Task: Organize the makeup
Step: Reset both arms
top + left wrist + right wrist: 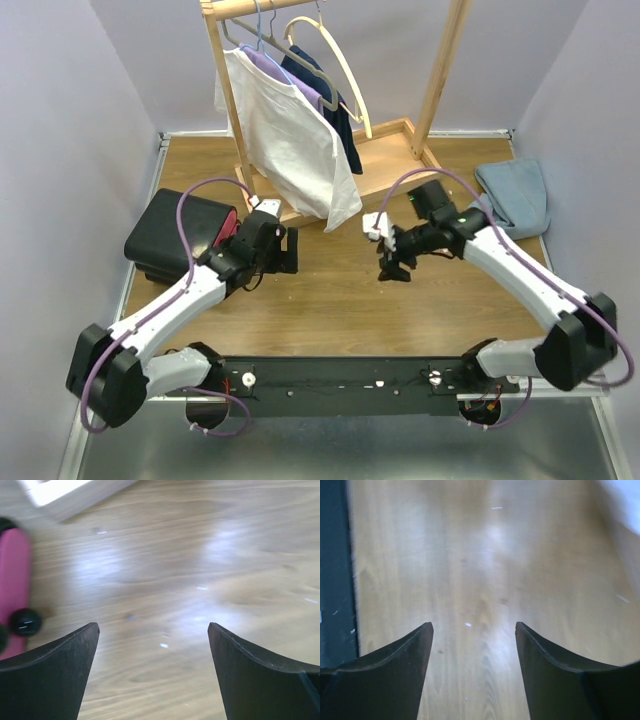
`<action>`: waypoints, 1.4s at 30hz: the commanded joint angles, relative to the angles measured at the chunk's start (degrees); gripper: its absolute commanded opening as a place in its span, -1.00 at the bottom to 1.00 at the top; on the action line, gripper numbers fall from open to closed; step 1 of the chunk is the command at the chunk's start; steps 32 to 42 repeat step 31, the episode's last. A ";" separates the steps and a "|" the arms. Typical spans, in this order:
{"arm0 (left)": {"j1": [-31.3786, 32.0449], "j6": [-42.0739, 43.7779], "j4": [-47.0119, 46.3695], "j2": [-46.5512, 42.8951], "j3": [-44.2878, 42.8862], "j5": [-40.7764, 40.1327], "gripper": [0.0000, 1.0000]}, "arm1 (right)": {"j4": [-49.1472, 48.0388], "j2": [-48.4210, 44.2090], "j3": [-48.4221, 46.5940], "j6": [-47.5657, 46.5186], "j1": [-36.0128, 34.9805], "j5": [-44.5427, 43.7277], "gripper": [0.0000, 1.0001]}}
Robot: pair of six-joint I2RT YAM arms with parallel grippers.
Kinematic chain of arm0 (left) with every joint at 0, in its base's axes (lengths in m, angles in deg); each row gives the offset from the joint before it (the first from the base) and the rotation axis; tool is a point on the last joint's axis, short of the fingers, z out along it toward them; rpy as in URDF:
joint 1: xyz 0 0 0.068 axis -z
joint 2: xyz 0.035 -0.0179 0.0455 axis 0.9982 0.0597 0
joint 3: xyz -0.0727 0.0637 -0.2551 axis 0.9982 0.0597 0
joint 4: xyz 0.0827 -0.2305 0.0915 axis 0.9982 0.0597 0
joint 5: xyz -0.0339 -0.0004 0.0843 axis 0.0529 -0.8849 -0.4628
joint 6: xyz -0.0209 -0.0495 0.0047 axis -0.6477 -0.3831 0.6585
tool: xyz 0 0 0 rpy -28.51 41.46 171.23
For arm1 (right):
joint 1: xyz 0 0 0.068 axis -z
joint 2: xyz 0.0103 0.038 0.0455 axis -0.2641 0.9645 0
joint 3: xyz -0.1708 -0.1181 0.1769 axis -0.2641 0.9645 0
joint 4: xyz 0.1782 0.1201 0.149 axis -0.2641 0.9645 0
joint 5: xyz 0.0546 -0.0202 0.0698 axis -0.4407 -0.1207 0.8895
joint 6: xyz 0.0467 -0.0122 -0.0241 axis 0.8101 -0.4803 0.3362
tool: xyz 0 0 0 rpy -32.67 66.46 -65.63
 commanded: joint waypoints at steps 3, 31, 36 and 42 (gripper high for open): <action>-0.23 -0.36 -2.45 -13.08 0.94 14.17 0.98 | -8.29 -13.03 5.17 11.62 12.40 -3.32 0.67; -0.40 2.55 8.37 -36.93 -6.80 -0.42 0.97 | -23.23 -37.92 -0.45 50.76 17.34 -61.77 1.00; -0.40 2.55 8.37 -36.93 -6.80 -0.42 0.97 | -23.23 -37.92 -0.45 50.76 17.34 -61.77 1.00; -0.40 2.55 8.37 -36.93 -6.80 -0.42 0.97 | -23.23 -37.92 -0.45 50.76 17.34 -61.77 1.00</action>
